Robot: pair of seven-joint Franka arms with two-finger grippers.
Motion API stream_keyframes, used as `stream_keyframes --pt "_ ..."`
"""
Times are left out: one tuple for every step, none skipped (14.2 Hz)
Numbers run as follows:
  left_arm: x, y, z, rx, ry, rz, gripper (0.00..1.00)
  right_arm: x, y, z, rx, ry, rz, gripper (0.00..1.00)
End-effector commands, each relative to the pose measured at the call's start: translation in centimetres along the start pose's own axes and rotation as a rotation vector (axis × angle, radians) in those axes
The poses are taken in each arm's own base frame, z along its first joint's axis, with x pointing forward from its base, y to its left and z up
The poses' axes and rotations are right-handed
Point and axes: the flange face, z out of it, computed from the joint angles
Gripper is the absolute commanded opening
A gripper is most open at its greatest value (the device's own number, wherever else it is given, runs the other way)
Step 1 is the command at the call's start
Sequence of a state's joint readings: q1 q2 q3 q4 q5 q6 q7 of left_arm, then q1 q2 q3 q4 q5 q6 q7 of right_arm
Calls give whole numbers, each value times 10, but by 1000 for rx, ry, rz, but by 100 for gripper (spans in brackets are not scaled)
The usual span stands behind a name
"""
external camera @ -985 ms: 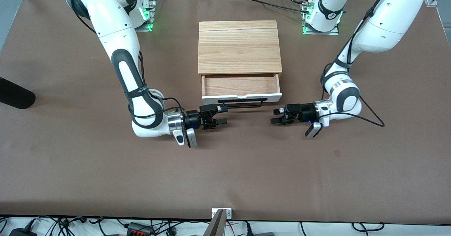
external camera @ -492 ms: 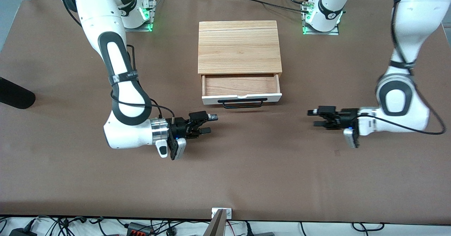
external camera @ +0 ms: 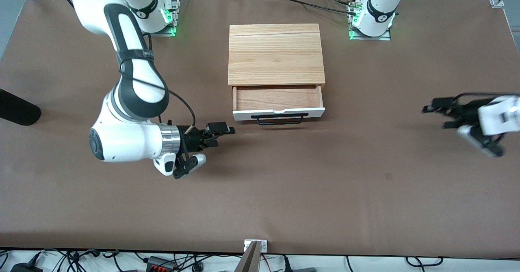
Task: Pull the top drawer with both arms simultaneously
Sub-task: 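Open both grippers and draw them back away from the drawer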
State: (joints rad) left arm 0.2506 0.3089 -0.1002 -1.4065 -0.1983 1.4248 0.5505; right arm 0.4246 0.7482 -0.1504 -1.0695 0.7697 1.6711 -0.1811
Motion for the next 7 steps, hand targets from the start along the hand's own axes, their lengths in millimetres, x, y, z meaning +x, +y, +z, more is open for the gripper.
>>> stream_keyframes --pt "-28 14 -41 126 -20 -87 100 -25 0 -37 -154 -77 76 100" --pt "-25 24 -56 209 -22 -94 100 -35 6 -51 -192 -118 100 100" --pt "-22 35 -70 268 -10 -132 100 -43 14 -65 -221 -144 125 100" --pt "-19 47 -72 275 3 -195 100 -50 23 -81 -240 -149 148 100" --pt "-19 56 -74 273 20 -291 100 -56 32 -100 -269 -137 173 100" --pt "-16 61 -74 272 34 -357 100 -60 36 -117 -290 -116 187 100" --pt "-14 63 -73 276 35 -374 100 -67 34 -135 -328 -93 192 100"
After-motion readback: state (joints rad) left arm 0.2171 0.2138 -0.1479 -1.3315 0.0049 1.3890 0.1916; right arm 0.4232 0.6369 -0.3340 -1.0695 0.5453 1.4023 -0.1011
